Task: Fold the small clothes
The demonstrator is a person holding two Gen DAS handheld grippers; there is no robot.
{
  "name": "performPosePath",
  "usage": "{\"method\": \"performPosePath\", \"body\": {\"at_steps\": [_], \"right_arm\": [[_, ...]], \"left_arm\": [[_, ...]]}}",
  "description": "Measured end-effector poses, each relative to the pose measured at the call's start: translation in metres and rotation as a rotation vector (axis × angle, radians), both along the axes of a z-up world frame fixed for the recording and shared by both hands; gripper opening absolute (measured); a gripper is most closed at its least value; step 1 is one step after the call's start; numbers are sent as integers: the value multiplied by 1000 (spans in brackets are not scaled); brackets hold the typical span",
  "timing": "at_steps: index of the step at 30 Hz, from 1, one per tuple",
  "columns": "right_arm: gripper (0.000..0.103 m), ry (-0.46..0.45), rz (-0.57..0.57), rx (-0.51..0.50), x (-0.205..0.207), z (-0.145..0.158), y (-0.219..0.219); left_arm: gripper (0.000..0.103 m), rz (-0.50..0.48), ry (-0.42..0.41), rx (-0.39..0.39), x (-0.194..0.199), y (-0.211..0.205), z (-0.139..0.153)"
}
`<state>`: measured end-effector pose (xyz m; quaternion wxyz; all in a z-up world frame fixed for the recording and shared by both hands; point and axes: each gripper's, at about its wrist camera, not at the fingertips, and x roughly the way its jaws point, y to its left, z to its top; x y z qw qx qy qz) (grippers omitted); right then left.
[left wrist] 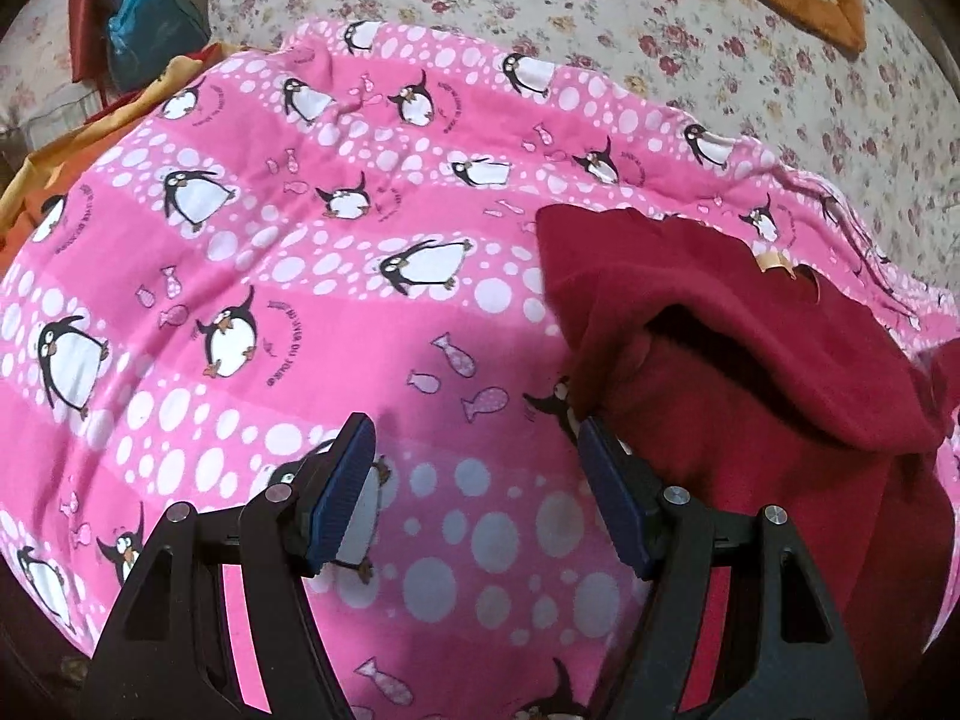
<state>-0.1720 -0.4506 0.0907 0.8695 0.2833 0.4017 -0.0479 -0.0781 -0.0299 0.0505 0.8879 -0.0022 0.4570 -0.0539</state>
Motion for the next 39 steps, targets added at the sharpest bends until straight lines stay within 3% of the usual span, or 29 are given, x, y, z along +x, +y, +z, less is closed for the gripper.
{"method": "performPosePath", "body": {"at_steps": [6, 8, 10, 12, 14, 15, 18, 21, 24, 29, 30, 31, 33, 36, 39], "right_arm": [[77, 66, 45, -120, 21, -16, 18], [71, 81, 71, -177, 33, -28, 20], [37, 158, 104, -227, 48, -46, 22], [26, 155, 128, -200, 49, -50, 21], [8, 117, 144, -269, 44, -39, 25], [5, 90, 150, -295, 40, -30, 26], [5, 15, 141, -324, 30, -3, 23], [5, -43, 91, -414, 27, 20, 16], [5, -27, 15, -519, 35, 23, 2], [9, 170, 40, -331, 63, -22, -27], [18, 147, 37, -301, 58, -22, -28], [36, 123, 28, -291, 54, -19, -27], [50, 73, 15, -272, 47, -9, -21], [50, 52, 86, -250, 51, 1, 1], [50, 16, 111, -223, 48, 11, 12]], "left_arm": [[71, 21, 38, -20, 4, 4, -11], [71, 19, 35, -7, 3, 2, -10], [71, 17, 31, -5, 3, 2, -9], [71, 14, 28, -4, 2, 0, -10], [71, 15, 31, 4, 4, -2, -12], [71, 15, 31, 12, 4, -3, -13], [71, 11, 25, 40, 3, -7, -15], [71, 8, 24, 48, 4, -8, -16], [71, 12, 27, 39, 4, -7, -15], [71, -41, 5, -59, -1, -8, 4], [71, -56, -4, -80, -1, -10, 9], [71, -74, -8, -102, 2, -13, 14], [71, -97, 4, -126, 12, -22, 18], [71, -116, 23, -143, 34, -38, 19], [71, -122, 102, -98, 63, -55, 0]]}}
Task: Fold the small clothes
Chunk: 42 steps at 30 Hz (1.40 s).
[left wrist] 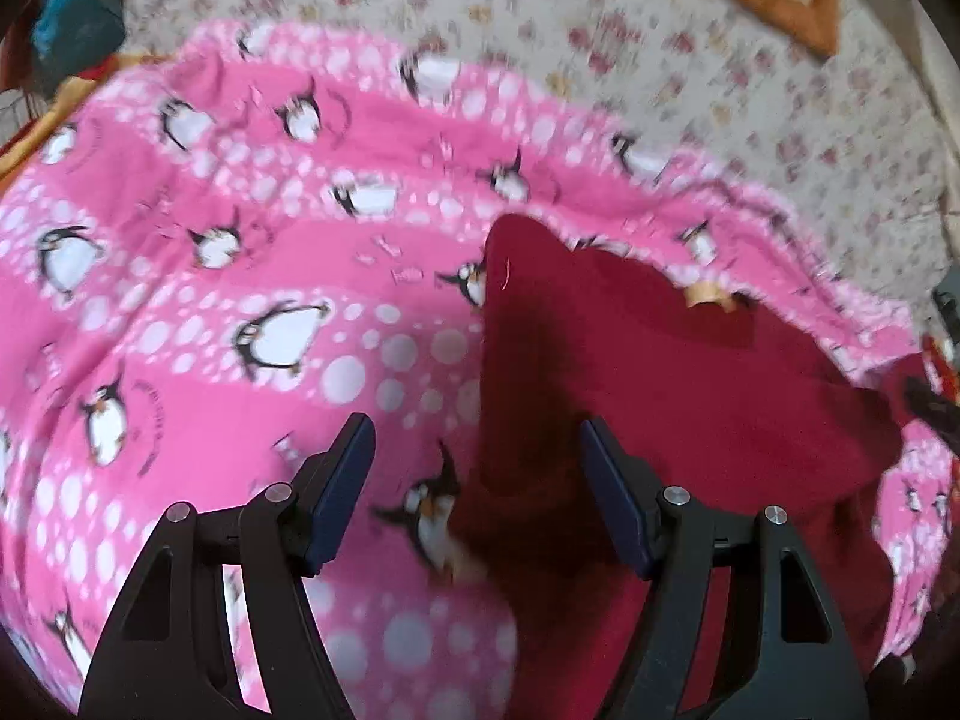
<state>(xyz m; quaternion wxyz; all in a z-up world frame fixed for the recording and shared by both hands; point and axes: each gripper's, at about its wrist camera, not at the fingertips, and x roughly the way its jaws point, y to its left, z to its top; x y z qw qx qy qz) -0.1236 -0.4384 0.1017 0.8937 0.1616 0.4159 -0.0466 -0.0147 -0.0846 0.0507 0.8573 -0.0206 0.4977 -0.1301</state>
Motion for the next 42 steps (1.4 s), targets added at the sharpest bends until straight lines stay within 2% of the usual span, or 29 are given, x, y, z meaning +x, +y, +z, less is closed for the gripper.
{"method": "performPosePath", "body": {"at_steps": [2, 4, 6, 8, 10, 12, 13, 15, 20, 23, 25, 29, 33, 35, 37, 39, 42], "right_arm": [[50, -20, -9, -9, -6, 5, 1], [50, -13, -5, -32, -9, 1, -3], [50, 36, 1, -54, -9, -10, -9], [50, 63, -18, -69, -10, -21, -19], [50, 77, -32, -95, -8, -35, -26], [50, 165, -25, -142, 2, -60, -27], [50, 198, -19, -130, 3, -70, -28], [50, 159, -28, -116, -5, -61, -32], [51, 70, -88, -51, -46, -21, -61], [58, 67, -130, -25, -76, -10, -84], [59, 80, -133, 29, -87, -14, -89], [59, 76, -27, 188, -85, -33, -63], [58, 86, -4, 302, -60, -61, -36], [52, 91, 1, 377, -48, -77, -27], [12, 78, -33, 336, -49, -80, -25], [9, 58, -40, 348, -58, -76, -28], [8, 30, -30, 290, -74, -59, -31]], "left_arm": [[69, -14, 47, 20, 11, -5, -13], [59, 8, 37, -8, 15, 1, -19], [40, 46, 16, -15, 16, 9, -17], [40, 88, 12, -21, 20, 18, -19], [40, 84, 18, -35, 18, 20, -24], [40, 55, 6, 1, 14, 15, -19], [40, 43, 10, 16, 11, 14, -15], [40, 48, 18, 9, 6, 18, -8], [40, 91, 44, -66, -14, 36, 13], [40, 90, 18, -89, -33, 36, 25], [40, 82, 10, -81, -41, 31, 27], [40, 65, 9, -47, -59, 16, 27], [40, 37, 40, -27, -74, 1, 21], [40, 30, 51, -12, -80, -5, 19], [40, 21, 57, -7, -85, -7, 17], [40, 15, 57, -2, -89, -8, 16], [40, 21, 50, 2, -92, -7, 17]]}}
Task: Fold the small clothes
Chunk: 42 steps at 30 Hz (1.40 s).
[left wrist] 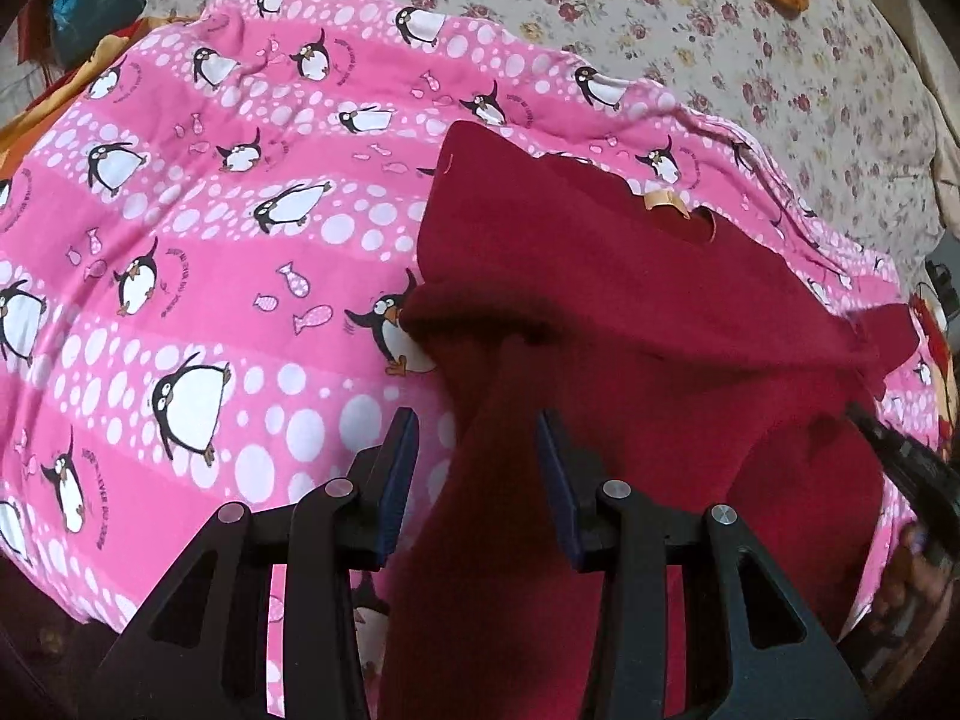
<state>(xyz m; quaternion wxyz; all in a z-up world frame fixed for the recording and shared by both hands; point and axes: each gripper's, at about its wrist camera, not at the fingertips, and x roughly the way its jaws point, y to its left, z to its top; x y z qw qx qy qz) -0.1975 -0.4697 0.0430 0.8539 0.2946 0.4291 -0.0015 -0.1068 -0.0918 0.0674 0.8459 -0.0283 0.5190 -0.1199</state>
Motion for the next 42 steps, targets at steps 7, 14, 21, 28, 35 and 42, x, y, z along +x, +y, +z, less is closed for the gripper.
{"method": "performPosePath", "body": {"at_steps": [7, 14, 21, 28, 35, 42], "right_arm": [[7, 93, 12, -94, -24, -9, -6], [14, 68, -45, -5, -43, 1, -33], [41, 55, -207, -67, -34, 19, -101], [46, 107, -351, -52, 35, 16, -174], [47, 252, -419, -94, 91, -17, -208], [48, 274, -438, -85, 108, -31, -223]], "left_arm": [[40, -22, 6, -17, -6, -17, -8], [42, -57, -43, 59, -14, -30, -15], [49, -53, -58, 70, -17, -34, -21], [50, -63, -66, 98, -18, -37, -23], [50, -63, -60, 104, -14, -39, -22], [54, -62, -69, 120, -12, -43, -24]]}}
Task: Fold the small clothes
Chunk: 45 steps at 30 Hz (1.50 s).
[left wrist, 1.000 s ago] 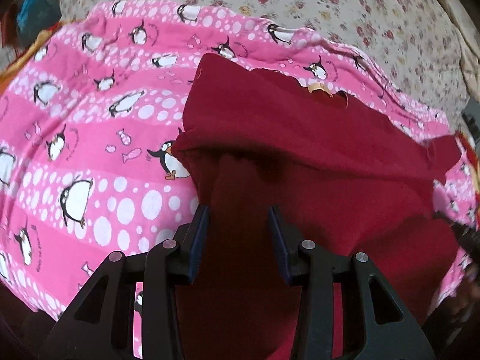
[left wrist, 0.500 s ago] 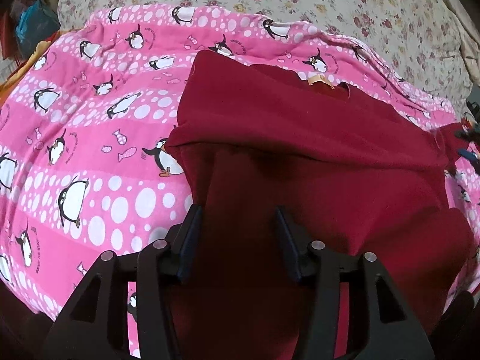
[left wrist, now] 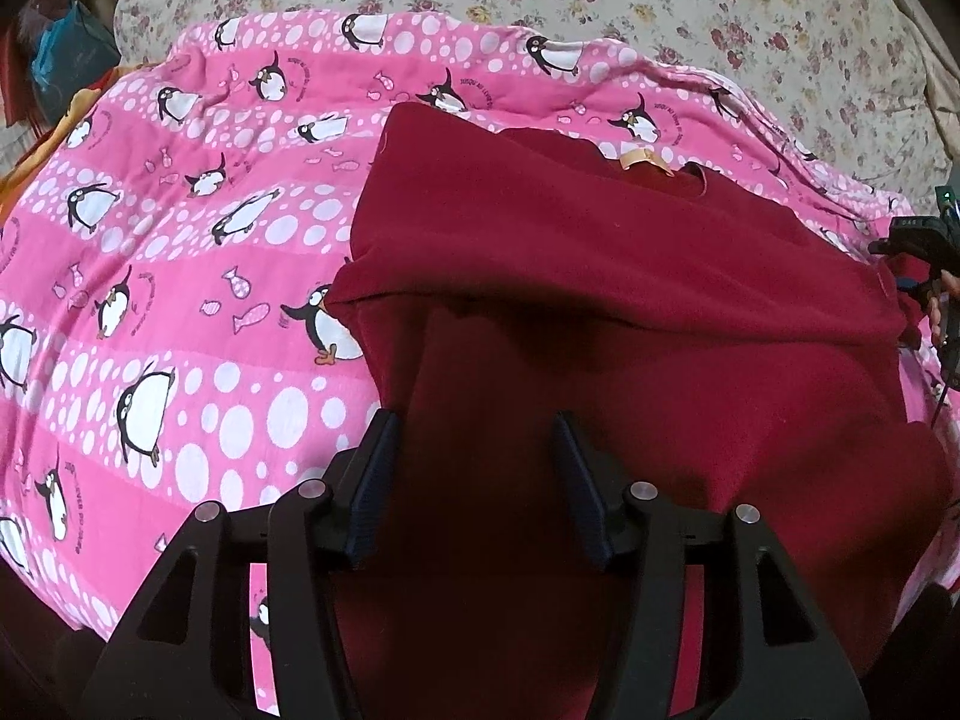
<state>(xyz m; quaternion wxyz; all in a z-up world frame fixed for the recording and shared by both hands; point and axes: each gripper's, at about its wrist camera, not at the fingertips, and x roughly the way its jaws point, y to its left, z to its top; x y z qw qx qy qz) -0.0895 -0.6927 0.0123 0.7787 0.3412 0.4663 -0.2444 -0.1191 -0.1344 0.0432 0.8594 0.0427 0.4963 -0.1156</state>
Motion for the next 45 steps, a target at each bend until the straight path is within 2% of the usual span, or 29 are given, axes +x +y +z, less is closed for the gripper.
{"method": "performPosePath", "body": {"at_steps": [3, 5, 7, 10, 15, 18, 19, 21, 23, 25, 26, 27, 28, 30, 33, 36, 38, 44, 45], "right_arm": [[48, 29, 28, -48, 3, -4, -1], [33, 38, 45, -71, -1, -5, -2], [8, 21, 68, -80, -9, -2, -3], [7, -56, 97, -77, -28, 16, -1], [7, -265, 223, -73, -58, 90, 31], [7, -393, 354, -77, -70, 137, 73], [7, -441, 434, -85, -73, 155, 99], [7, -488, 573, -91, -73, 165, 148], [7, -492, 745, -103, -77, 157, 207], [7, -414, 873, -111, -76, 128, 254], [7, -338, 926, -93, -74, 105, 275], [11, -266, 957, -65, -72, 85, 288], [21, -180, 981, -25, -70, 60, 300], [35, -150, 972, 11, -73, 40, 302], [38, -178, 947, 15, -80, 44, 298], [44, -232, 914, 7, -90, 62, 291], [44, -243, 892, -7, -93, 73, 285], [45, -240, 832, -6, -115, 79, 257], [45, -236, 826, -6, -118, 78, 254]], "left_arm": [[54, -3, 0, 2, 0, 0, 0], [54, -6, 5, -5, 1, 2, 1], [54, -4, 10, -17, 0, 4, 3], [54, 8, -11, -39, 0, 10, 13], [54, 43, -62, -87, 3, 22, 37], [54, 61, -83, -122, 6, 28, 49], [54, 67, -87, -137, 7, 29, 53], [54, 73, -85, -160, 8, 32, 56], [54, 74, -73, -196, 9, 34, 55], [54, 69, -41, -231, 13, 34, 50], [54, 65, -24, -244, 15, 33, 48], [54, 60, -6, -257, 17, 33, 46], [54, 53, 13, -265, 20, 31, 43], [54, 44, 26, -273, 23, 28, 41], [54, 34, 31, -284, 31, 20, 40], [65, 15, 26, -304, 42, 5, 41], [65, -9, 19, -304, 51, -11, 41], [65, -94, 104, -195, 80, -65, 13], [59, -110, 126, -181, 82, -72, 8]]}}
